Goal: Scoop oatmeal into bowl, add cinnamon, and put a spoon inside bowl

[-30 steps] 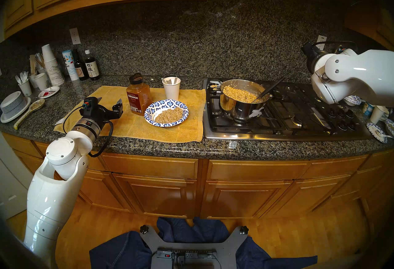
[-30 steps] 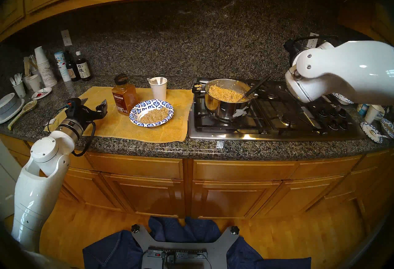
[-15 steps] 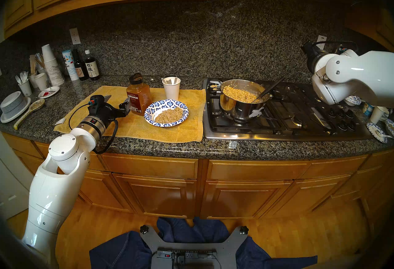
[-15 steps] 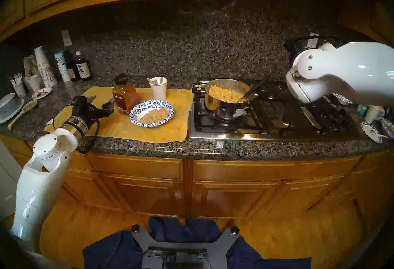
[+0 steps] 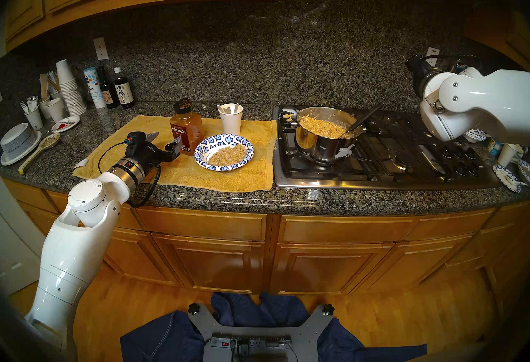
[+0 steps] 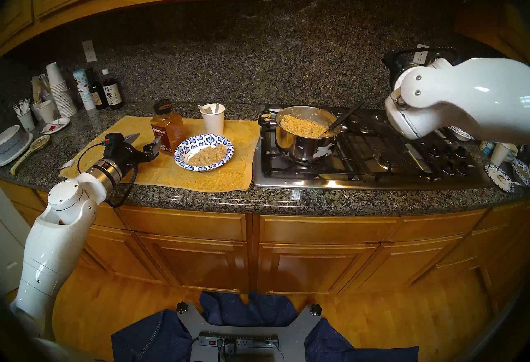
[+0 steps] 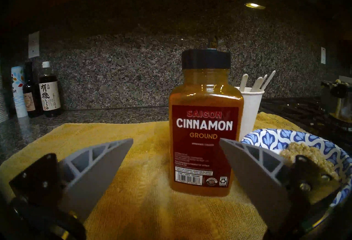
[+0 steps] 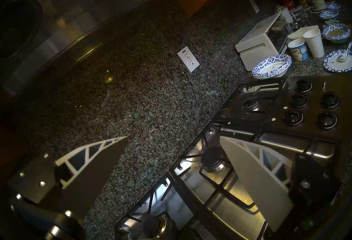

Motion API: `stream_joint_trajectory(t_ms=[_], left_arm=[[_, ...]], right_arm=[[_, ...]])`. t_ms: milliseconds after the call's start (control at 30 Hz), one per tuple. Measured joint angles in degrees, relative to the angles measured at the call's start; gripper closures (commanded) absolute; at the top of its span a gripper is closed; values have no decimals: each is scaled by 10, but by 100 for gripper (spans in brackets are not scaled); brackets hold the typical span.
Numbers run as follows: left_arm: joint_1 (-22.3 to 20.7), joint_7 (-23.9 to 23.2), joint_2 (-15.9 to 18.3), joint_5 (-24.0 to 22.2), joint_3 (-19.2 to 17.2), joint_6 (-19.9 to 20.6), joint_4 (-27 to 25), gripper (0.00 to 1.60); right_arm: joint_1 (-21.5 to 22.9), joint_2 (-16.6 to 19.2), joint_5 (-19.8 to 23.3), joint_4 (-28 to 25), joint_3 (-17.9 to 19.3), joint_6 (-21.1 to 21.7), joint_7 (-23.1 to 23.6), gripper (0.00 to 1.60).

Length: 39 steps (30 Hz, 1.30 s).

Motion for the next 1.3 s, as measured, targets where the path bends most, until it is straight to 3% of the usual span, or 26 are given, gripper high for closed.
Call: stream_joint_trajectory(t_ms=[500, 1300], left_arm=[[-23, -58, 4, -11, 8, -30, 22, 0], [-42, -90, 5, -10, 15, -63, 52, 0]], right_arm=[[0, 2, -8, -1, 3, 0, 0, 0], [-3, 8, -21, -2, 8, 0, 0, 0]])
